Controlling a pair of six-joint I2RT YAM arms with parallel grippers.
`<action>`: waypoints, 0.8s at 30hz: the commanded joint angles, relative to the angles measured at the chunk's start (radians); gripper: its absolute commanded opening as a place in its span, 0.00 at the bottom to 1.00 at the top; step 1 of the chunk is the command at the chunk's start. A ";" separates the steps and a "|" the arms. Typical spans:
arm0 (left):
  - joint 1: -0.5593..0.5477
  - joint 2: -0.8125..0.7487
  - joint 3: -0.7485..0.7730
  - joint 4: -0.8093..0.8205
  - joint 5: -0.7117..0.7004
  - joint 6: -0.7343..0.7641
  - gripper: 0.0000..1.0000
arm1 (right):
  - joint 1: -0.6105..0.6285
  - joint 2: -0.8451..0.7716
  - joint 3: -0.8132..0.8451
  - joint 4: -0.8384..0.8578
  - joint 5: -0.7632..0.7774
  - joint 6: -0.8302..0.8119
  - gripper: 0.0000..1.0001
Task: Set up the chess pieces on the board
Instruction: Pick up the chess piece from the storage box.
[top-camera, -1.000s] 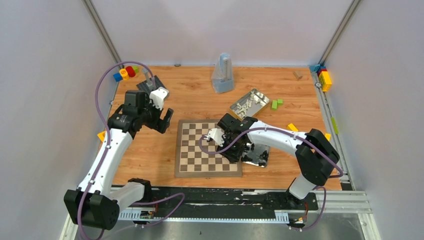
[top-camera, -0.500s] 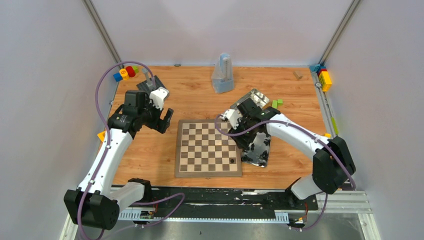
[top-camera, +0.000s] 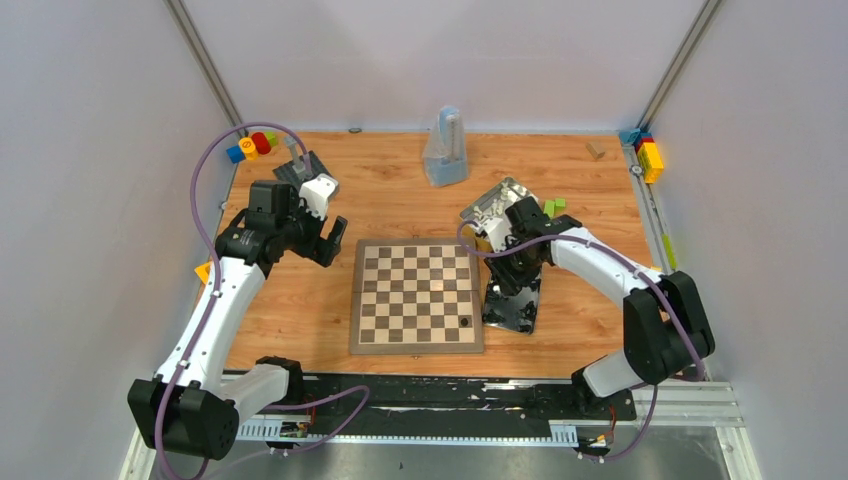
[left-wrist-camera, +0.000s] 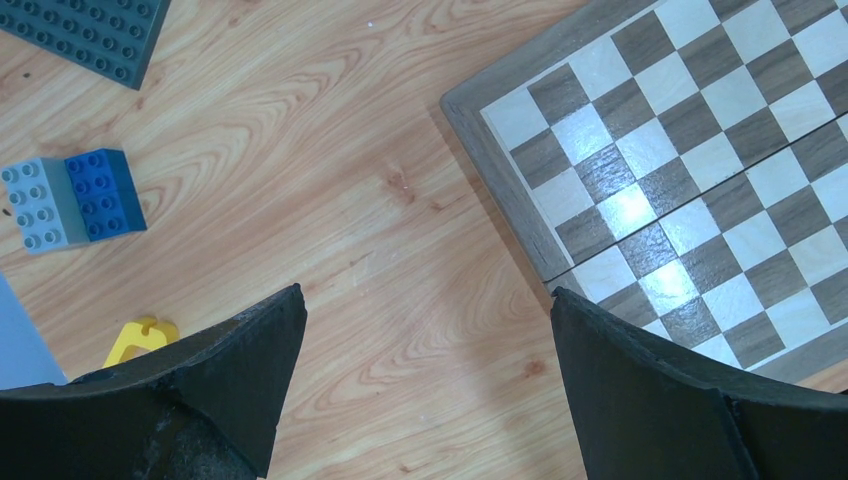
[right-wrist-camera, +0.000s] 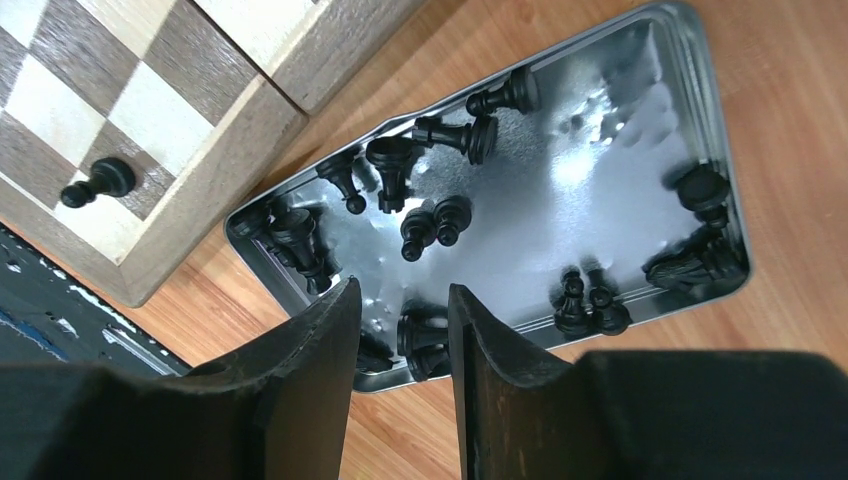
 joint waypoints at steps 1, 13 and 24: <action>-0.003 -0.009 0.010 0.027 0.019 0.012 1.00 | -0.008 0.032 -0.017 0.054 -0.015 0.017 0.38; -0.003 -0.007 0.004 0.031 0.022 0.013 1.00 | -0.010 0.113 -0.017 0.091 -0.027 0.025 0.33; -0.003 -0.009 0.004 0.032 0.020 0.015 1.00 | -0.010 0.121 -0.010 0.093 -0.038 0.023 0.15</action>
